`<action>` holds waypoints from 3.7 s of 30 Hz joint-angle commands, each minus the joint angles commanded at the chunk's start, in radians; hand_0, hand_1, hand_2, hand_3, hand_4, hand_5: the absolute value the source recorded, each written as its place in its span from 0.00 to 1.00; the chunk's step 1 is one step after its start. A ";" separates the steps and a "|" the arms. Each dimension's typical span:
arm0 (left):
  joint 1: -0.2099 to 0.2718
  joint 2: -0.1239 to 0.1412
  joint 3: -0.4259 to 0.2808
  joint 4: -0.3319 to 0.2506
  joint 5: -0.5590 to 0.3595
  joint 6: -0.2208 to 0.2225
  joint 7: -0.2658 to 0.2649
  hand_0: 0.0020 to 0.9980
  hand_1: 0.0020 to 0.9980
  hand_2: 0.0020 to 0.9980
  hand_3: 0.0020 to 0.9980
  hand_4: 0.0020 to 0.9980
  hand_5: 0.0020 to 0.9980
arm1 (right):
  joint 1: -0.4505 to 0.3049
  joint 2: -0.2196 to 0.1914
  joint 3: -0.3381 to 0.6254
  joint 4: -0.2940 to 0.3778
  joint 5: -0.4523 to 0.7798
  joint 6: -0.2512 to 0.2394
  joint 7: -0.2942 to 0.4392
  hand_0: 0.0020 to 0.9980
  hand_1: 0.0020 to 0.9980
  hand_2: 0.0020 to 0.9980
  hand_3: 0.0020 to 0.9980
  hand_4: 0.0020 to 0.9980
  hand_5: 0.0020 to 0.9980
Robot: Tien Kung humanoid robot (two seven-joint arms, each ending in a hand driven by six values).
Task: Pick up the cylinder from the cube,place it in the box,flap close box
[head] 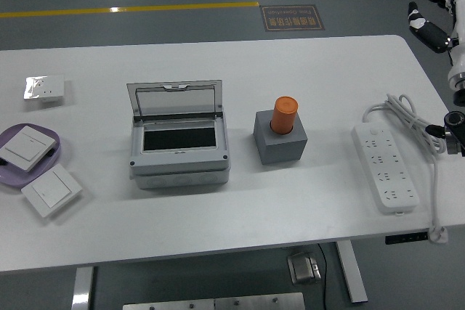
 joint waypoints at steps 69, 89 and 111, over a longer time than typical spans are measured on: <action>0.003 0.004 -0.005 -0.001 0.006 -0.005 0.000 0.62 0.59 0.55 0.61 0.69 0.22 | 0.020 0.240 -0.356 -0.070 0.626 0.082 0.353 0.57 0.59 0.53 0.59 0.84 0.32; 0.000 0.005 -0.006 -0.003 0.012 -0.007 0.002 0.62 0.59 0.55 0.61 0.70 0.22 | 0.051 0.287 -0.531 -0.187 0.689 0.084 0.348 0.59 0.60 0.53 0.58 0.83 0.31; -0.001 0.006 -0.013 -0.003 0.016 -0.007 0.005 0.62 0.59 0.54 0.61 0.69 0.21 | 0.044 0.308 -0.602 -0.211 0.733 0.086 0.345 0.57 0.59 0.51 0.58 0.82 0.31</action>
